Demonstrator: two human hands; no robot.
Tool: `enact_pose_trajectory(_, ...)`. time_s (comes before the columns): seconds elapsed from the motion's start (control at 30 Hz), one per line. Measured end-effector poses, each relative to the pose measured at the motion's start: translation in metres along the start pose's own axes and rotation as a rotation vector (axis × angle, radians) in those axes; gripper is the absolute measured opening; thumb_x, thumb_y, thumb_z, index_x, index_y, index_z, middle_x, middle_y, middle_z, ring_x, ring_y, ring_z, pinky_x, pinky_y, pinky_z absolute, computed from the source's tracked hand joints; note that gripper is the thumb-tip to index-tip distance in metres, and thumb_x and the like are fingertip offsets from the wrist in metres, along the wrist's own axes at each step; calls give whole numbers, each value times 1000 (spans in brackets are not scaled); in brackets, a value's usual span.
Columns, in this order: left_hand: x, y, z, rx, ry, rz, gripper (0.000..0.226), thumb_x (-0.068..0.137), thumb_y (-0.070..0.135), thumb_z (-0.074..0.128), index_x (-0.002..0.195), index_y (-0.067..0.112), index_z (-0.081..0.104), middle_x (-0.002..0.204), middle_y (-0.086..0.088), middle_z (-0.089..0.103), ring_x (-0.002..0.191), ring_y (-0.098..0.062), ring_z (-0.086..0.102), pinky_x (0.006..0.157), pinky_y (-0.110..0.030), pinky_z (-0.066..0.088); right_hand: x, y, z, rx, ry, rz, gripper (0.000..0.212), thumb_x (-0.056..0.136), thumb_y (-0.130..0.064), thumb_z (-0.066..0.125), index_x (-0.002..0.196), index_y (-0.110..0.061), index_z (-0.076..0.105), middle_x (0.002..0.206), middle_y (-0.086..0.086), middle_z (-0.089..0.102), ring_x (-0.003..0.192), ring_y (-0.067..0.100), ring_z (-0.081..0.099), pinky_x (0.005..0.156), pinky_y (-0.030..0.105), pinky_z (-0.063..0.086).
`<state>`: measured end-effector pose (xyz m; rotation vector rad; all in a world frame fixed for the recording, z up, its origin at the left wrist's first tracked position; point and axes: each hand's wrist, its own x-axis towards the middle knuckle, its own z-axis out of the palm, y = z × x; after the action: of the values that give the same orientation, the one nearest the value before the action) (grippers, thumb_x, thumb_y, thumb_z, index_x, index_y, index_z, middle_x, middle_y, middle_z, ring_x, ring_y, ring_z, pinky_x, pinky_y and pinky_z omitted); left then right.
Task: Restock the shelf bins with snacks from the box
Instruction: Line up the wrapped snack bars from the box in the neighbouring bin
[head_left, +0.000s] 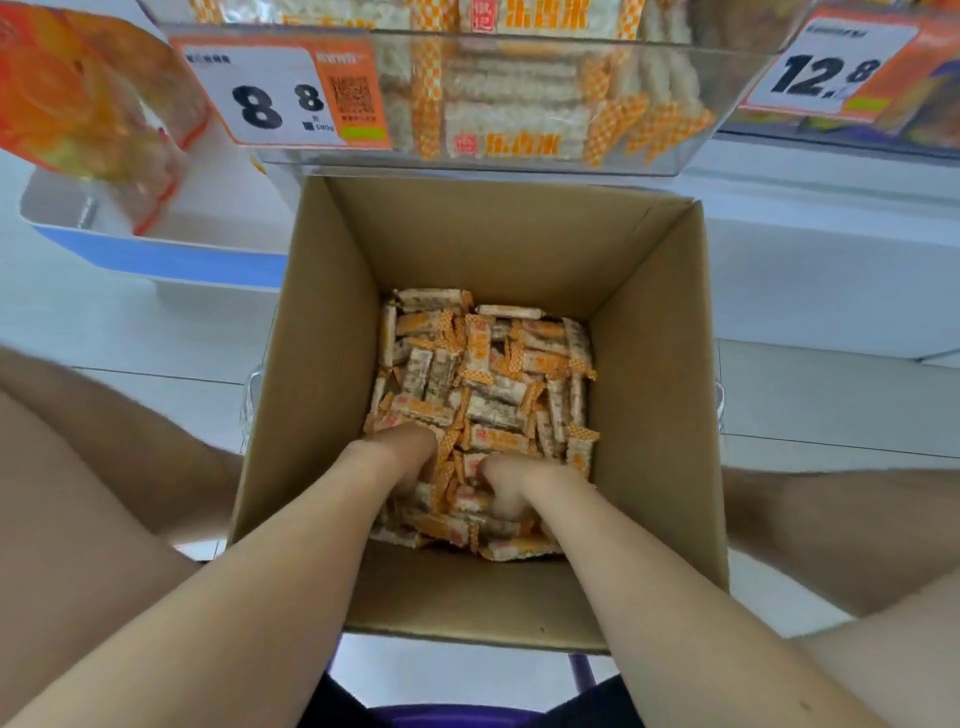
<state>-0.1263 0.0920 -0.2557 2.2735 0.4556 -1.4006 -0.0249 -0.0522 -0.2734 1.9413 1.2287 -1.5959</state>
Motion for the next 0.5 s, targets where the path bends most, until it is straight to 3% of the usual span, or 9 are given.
enact_pose_trajectory(0.13,1,-2,-4,-94,70,27,14,94,21,72,105,20,64,107,-1,62,93,-22,61,77,-36,53,-4,-2,1,16,13,22,24,101,-21,63,120,-7,60,99,7,61,75,19,56,65,33,48)
enact_pose_trajectory(0.2,-1,0,-11,-178,175,63,22,96,32,69,100,13,60,99,-8,63,83,-23,57,69,-35,46,-11,6,-8,171,100,67,16,101,-17,59,114,-8,60,98,8,59,79,21,56,64,32,47)
enact_pose_trajectory(0.27,-3,1,-19,-271,284,94,26,96,34,70,102,12,57,102,-16,64,80,-24,55,68,-36,44,-22,18,-21,330,238,110,28,101,-14,56,128,-6,58,111,12,60,88,23,57,71,34,50)
enact_pose_trajectory(0.37,-15,4,-30,-378,375,146,34,87,34,82,99,24,52,102,-4,62,89,-24,61,76,-43,54,-45,30,-40,600,436,86,55,105,-26,54,154,-6,42,119,12,57,87,22,55,66,32,44)
enact_pose_trajectory(0.43,-27,9,-35,-411,398,167,44,77,36,91,98,27,53,101,1,63,90,-23,62,76,-44,56,-61,31,-50,785,537,32,59,108,-37,48,155,-1,41,118,12,58,96,25,57,77,35,44)
enact_pose_trajectory(0.5,-38,14,-40,-439,436,185,50,69,37,96,99,29,57,104,6,62,95,-18,60,81,-42,57,-75,32,-58,904,604,-15,58,106,-41,48,154,-10,46,114,3,59,97,18,57,83,35,45)
